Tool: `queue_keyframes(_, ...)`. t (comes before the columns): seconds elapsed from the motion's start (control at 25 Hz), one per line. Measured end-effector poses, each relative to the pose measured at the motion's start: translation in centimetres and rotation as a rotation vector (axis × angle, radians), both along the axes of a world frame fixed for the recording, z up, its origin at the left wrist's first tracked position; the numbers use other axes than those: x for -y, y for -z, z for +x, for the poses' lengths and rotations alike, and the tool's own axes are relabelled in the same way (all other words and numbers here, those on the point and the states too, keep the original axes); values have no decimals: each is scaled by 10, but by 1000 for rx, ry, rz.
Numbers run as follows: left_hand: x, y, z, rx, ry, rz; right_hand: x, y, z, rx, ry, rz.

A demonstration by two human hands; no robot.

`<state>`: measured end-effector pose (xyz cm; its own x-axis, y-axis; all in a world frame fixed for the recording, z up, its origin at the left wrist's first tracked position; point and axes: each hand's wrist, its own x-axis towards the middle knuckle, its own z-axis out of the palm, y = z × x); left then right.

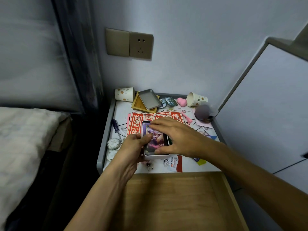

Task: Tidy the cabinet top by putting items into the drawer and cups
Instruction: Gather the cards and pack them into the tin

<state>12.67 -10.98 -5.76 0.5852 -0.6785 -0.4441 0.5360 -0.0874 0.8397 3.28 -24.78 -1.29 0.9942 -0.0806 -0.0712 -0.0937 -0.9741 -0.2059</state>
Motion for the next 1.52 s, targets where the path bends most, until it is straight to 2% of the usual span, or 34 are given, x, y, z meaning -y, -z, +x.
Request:
queue_keyframes(0.32, -4, -2, -1, 3, 40, -7, 1, 1, 0, -22, -41, -48)
queue_keyframes(0.64, -3, -4, 0, -21, 37, 9, 1, -1, -1, 81, -14, 66)
queue_keyframes(0.8, -1, -5, -1, -31, 36, -8, 2, -1, -7, 48, 37, 121)
queue_keyframes(0.88, 1, -5, -2, -18, 34, -18, 8, 2, -15, 135, 128, 260)
queue_keyframes(0.96, 3, -6, -3, 6, 13, -23, 30, 11, -30, 337, 350, 363)
queue_keyframes(1.0, 4, -6, -4, 15, -3, -22, 47, 19, -40, 369, 504, 331)
queue_keyframes(1.04, 4, -5, -5, 19, -14, -22, 64, 28, -51, 313, 662, 236)
queue_keyframes(1.12, 5, -5, -7, 19, -19, -22, 97, 52, -74, 61, 878, 61)
queue_keyframes(1.2, 5, -5, -7, 22, -19, -16, 112, 72, -86, -76, 950, 47)
queue_keyframes(1.36, 5, -3, -7, 32, -28, -6, 117, 89, -87, -74, 953, -5)
queue_keyframes(1.52, 5, -4, -5, 35, -19, -1, 120, 87, -81, 4, 1012, 193)
